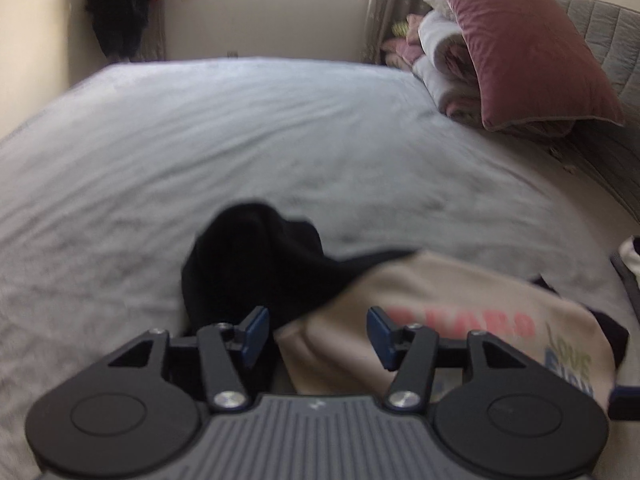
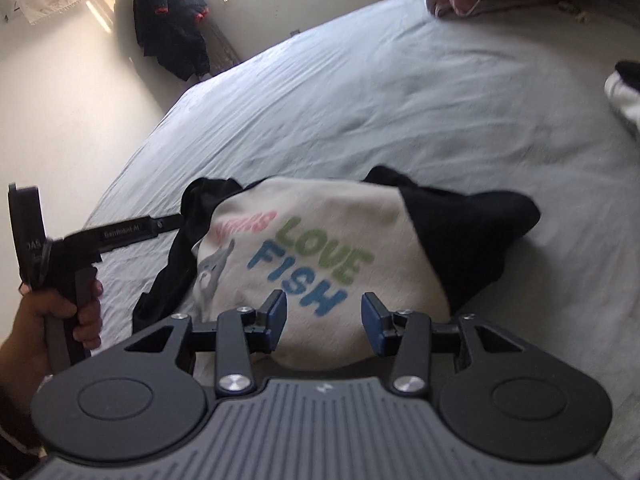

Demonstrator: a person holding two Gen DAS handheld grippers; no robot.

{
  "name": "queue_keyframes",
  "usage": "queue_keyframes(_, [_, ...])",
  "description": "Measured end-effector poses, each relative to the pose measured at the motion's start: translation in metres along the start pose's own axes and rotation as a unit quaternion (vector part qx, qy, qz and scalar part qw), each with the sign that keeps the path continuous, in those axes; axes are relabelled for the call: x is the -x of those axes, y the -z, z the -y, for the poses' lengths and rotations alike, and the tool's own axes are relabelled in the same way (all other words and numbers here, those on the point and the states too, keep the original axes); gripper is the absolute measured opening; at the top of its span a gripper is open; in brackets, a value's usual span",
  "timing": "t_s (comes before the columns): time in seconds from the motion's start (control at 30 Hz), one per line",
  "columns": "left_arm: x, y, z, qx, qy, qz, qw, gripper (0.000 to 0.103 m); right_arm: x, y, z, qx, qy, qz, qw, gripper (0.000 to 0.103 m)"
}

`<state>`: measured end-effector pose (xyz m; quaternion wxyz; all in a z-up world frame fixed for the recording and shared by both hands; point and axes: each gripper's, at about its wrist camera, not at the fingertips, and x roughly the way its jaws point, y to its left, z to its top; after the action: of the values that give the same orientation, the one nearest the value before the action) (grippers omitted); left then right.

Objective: Fold clothes

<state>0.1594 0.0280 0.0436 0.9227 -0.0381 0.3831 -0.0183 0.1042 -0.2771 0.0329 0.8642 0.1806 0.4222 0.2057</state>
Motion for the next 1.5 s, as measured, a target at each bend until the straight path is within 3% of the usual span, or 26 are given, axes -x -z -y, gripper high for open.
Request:
queue_keyframes(0.2, [-0.002,0.046,-0.003,0.050,0.062,-0.077,0.9939,0.057,-0.006,0.010,-0.003,-0.014,-0.027,-0.049,0.998,0.051])
queue_keyframes(0.33, [-0.010,0.071,0.000,0.109,0.101,-0.103,0.9836,0.057,-0.018,0.014,0.008,-0.076,-0.058,-0.069,0.993,0.051])
queue_keyframes(0.57, [-0.007,0.092,0.035,0.120,0.096,-0.054,0.9865,0.058,-0.037,0.024,0.029,-0.183,-0.076,-0.035,0.979,0.051])
queue_keyframes(0.63, [-0.005,0.094,0.046,0.112,0.102,-0.044,0.9875,0.050,-0.037,0.026,0.029,-0.196,-0.079,-0.006,0.977,0.048])
queue_keyframes(0.67, [-0.005,0.094,0.049,0.110,0.104,-0.040,0.9876,0.037,-0.035,0.026,0.027,-0.194,-0.083,0.008,0.977,0.035])
queue_keyframes(0.7, [-0.004,0.094,0.052,0.109,0.107,-0.037,0.9876,0.022,-0.033,0.027,0.025,-0.188,-0.082,0.020,0.979,0.032])
queue_keyframes(0.8, [0.003,0.089,0.054,0.101,0.111,-0.023,0.9884,0.012,-0.023,0.026,0.016,-0.161,-0.068,0.061,0.983,0.026])
queue_keyframes(1.0, [0.037,0.077,0.036,0.072,0.138,0.011,0.9877,0.010,0.004,0.019,-0.002,-0.108,-0.053,0.156,0.980,0.021])
queue_keyframes(1.17, [0.072,0.073,0.008,0.077,0.178,0.023,0.9807,0.010,0.023,0.016,-0.018,-0.070,-0.040,0.209,0.975,0.017])
queue_keyframes(1.37, [0.089,0.081,-0.031,0.109,0.220,0.034,0.9688,0.010,0.021,0.010,-0.018,-0.045,-0.014,0.229,0.972,0.016])
queue_keyframes(1.5, [0.071,0.084,-0.053,0.128,0.206,0.025,0.9699,0.010,0.012,-0.002,-0.022,-0.018,0.020,0.223,0.975,0.016])
